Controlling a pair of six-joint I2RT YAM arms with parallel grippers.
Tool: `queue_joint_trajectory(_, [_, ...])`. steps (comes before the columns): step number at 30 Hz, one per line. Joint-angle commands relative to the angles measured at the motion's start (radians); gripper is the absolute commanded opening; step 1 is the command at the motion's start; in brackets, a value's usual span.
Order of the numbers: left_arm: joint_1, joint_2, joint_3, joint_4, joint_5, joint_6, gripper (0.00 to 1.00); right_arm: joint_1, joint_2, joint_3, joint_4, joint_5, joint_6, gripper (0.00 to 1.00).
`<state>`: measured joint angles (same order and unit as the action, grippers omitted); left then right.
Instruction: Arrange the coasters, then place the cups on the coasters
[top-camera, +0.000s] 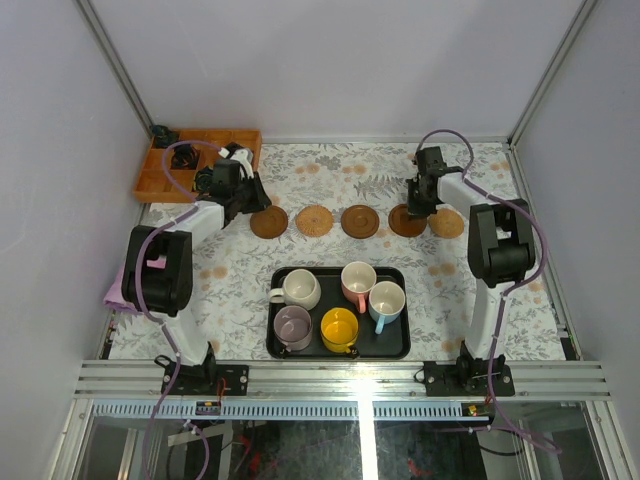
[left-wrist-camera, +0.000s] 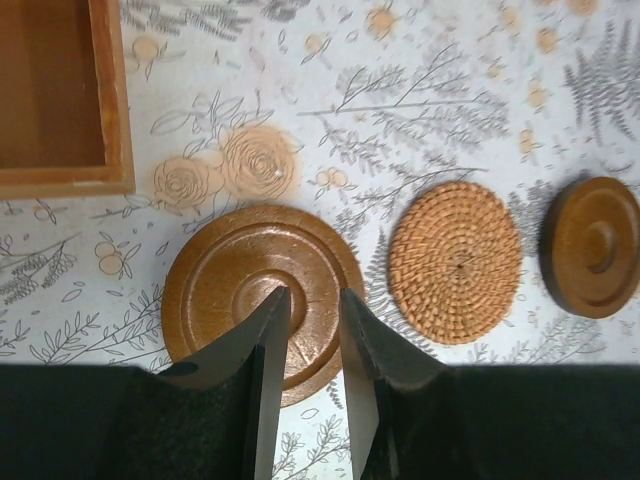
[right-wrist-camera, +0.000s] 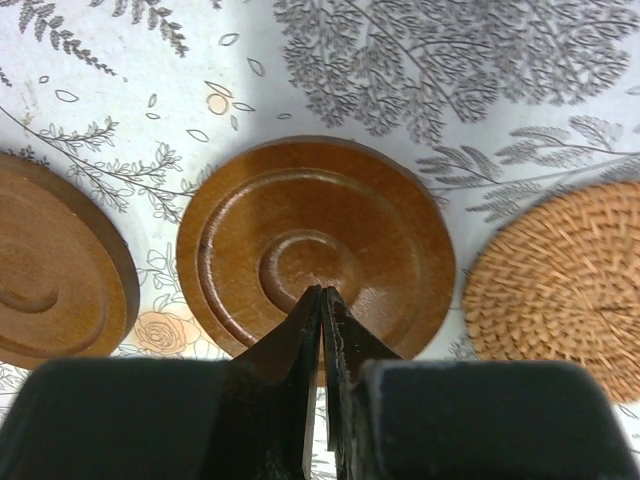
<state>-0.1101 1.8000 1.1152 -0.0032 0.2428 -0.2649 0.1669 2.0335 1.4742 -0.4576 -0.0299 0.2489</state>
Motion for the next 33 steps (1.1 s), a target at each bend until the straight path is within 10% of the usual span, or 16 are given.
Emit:
queue_joint_trajectory(1, [0.009,-0.056,0.015,0.058,0.039,-0.007,0.26,0.021,0.028,0.070,0.011,-0.031,-0.018,0.08])
queue_joint_trajectory(33, [0.008,-0.061,-0.015,0.069,0.063,-0.026,0.28,0.114,0.105,0.131,-0.008,-0.083,-0.012,0.08])
